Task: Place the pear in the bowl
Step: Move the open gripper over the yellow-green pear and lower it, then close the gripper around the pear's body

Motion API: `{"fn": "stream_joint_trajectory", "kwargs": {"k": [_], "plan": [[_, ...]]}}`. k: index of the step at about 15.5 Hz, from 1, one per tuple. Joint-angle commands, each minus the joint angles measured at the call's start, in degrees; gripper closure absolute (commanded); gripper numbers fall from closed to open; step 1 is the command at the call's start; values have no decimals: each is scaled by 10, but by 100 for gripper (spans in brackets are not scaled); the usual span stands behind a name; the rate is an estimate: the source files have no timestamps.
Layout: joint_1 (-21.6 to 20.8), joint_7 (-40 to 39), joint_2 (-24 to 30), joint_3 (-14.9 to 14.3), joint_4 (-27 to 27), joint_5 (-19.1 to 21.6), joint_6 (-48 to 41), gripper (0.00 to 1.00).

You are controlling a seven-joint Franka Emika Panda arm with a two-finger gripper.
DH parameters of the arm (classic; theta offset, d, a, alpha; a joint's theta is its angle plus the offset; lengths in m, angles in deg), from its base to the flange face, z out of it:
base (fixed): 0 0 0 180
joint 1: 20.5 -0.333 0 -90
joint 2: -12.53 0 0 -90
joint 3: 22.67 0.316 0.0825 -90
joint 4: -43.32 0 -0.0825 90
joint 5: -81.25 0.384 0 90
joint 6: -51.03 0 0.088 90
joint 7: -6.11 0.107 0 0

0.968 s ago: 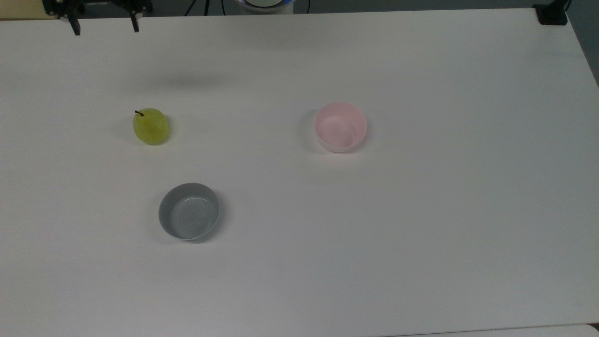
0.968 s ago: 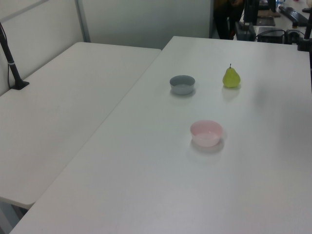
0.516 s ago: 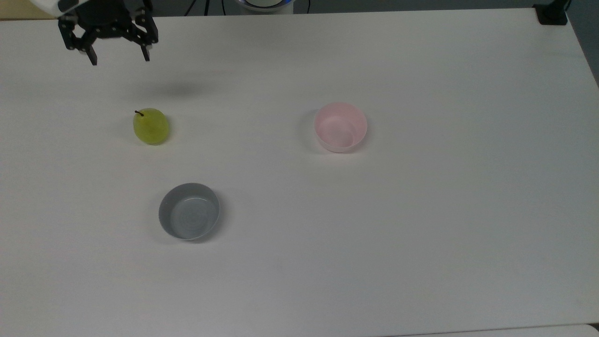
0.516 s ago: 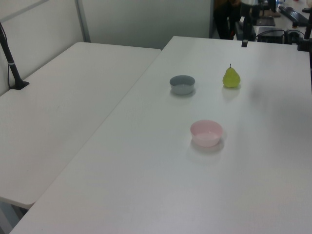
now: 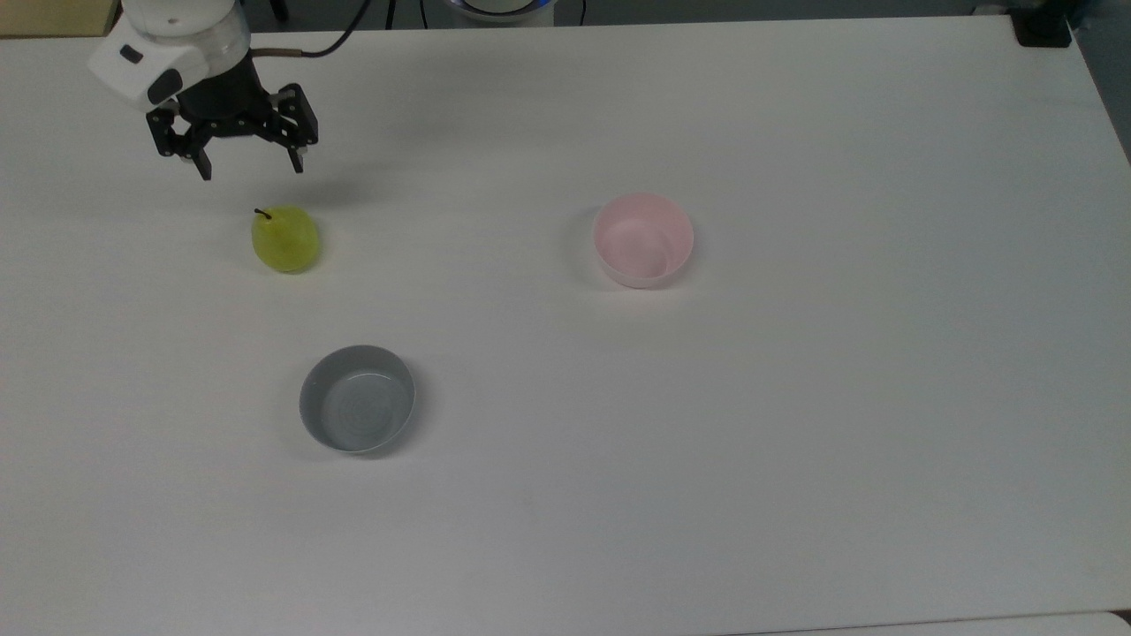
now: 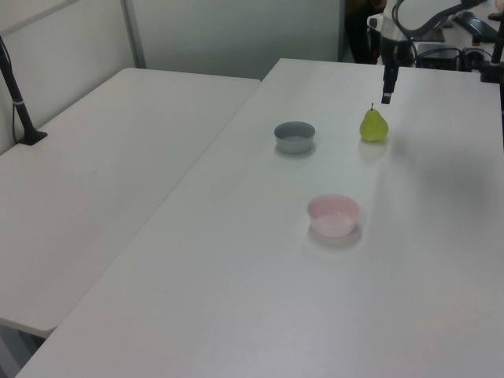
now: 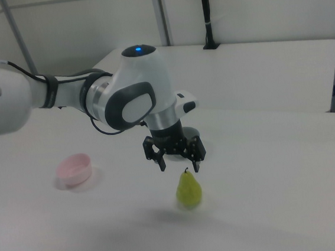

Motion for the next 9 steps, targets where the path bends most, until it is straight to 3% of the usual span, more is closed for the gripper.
{"fn": "stream_joint_trajectory", "kwargs": {"k": [1,9], "plan": [[-5,6,-30,-5,8,32,48,0],[-14,10,-78,-5,8,42,75,0]]}}
